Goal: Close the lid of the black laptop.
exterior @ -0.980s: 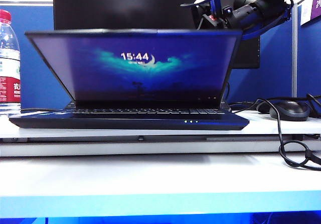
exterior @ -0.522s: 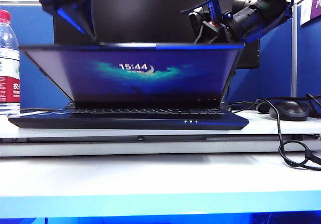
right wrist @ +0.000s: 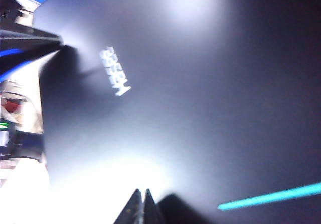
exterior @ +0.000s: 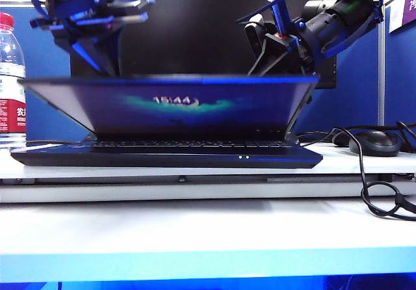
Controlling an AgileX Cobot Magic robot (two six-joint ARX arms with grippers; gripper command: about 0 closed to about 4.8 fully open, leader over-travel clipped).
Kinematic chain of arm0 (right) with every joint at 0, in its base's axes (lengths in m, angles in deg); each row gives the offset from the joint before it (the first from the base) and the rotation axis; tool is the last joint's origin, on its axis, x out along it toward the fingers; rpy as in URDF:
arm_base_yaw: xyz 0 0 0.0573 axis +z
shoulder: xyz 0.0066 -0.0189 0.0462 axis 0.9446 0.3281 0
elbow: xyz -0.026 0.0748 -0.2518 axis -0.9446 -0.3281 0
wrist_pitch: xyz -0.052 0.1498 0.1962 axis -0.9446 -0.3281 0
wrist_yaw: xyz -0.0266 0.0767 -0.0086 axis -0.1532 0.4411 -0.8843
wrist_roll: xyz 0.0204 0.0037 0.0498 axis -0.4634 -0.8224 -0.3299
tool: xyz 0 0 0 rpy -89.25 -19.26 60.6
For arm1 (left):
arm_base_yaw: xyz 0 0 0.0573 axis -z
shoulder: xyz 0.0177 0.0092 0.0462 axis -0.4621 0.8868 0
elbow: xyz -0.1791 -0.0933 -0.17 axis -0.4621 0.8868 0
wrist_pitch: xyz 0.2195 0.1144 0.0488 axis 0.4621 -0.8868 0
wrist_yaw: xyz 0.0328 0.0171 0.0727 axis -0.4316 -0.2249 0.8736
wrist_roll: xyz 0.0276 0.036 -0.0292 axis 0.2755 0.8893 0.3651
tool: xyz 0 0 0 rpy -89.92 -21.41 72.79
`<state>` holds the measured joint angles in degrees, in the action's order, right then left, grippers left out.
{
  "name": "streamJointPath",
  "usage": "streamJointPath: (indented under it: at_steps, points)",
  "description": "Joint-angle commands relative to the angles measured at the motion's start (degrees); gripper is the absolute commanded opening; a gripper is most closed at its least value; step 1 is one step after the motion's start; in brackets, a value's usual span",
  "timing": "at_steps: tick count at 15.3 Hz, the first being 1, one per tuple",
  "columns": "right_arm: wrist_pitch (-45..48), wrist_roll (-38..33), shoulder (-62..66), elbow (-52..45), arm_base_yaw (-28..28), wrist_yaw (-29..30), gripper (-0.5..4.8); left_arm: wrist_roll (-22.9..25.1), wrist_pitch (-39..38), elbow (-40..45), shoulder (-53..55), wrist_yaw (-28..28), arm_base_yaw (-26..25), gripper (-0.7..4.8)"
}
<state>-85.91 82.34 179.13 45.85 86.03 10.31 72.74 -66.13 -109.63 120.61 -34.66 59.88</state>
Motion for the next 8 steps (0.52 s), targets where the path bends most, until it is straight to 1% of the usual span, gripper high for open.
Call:
streamJointPath:
  at_steps: [1,2,3,6,8]
  points:
    - [-2.1,1.6,-0.2,0.1,1.8,-5.7,-0.02,0.0,-1.5,0.0,0.9,-0.5,-0.1,-0.04]
    - [-2.3,1.6,-0.2,0.1,2.1,-6.3,-0.02,0.0,-1.8,0.0,1.0,-0.5,-0.1,-0.04]
    - [-2.6,1.5,-0.2,0.1,2.6,-8.0,-0.02,0.0,-2.1,0.0,1.4,-0.5,-0.1,-0.04]
    - [-6.0,1.2,-0.2,0.1,2.8,-16.5,-0.02,0.2,-5.6,0.1,3.0,-0.1,-0.1,-0.04]
    - [-8.6,1.1,-0.2,0.1,2.8,-20.5,-0.02,0.2,-6.4,0.1,3.4,-0.2,-0.1,-0.04]
